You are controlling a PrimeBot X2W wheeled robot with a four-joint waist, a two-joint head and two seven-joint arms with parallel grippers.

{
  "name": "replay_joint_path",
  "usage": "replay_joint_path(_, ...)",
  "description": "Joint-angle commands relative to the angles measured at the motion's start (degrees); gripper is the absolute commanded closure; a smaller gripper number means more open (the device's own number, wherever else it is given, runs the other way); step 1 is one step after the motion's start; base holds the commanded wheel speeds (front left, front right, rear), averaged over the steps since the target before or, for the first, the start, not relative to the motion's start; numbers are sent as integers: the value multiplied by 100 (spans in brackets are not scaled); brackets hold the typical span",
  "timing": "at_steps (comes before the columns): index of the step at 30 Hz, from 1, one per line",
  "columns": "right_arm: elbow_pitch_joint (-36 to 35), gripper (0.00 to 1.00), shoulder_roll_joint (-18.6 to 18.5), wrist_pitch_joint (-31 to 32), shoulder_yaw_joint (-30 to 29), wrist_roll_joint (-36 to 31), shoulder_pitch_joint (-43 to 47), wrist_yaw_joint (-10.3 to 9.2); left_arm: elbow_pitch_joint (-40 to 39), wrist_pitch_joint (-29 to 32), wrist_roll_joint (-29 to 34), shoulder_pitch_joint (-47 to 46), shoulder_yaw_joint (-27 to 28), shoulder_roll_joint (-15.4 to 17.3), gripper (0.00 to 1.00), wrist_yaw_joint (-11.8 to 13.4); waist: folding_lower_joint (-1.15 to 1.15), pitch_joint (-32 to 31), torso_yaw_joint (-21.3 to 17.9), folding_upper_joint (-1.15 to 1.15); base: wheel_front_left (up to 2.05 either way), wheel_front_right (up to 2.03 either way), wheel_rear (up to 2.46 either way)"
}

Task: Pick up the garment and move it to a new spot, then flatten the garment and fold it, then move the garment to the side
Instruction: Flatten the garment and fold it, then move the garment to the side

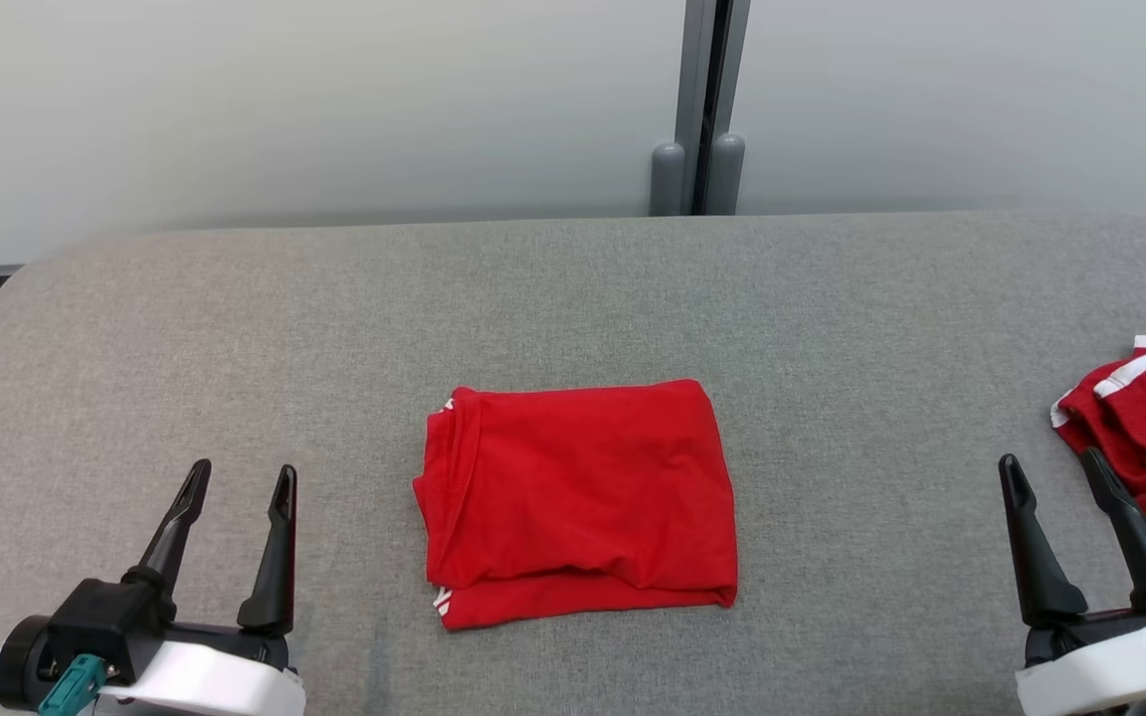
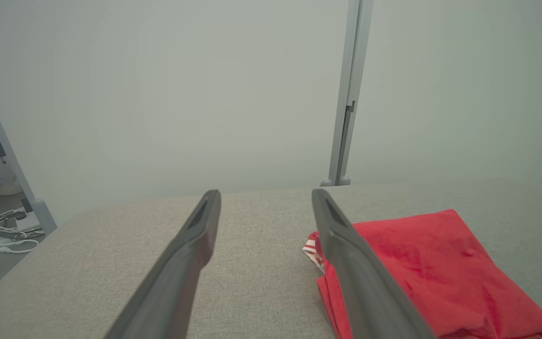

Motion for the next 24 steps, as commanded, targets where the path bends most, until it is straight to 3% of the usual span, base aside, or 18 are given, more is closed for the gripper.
replay_joint_path(1,28,0,-3,49,-18,-48,97,12,-44,19,-34,58,16,48,0,34,0,-54,1,0,0,0,0)
replay_joint_path(24,-87,0,-9,226,-103,-78,199,12,-142,76,-156,281,-61,70,0,130,0,-132,34,0,0,0,0)
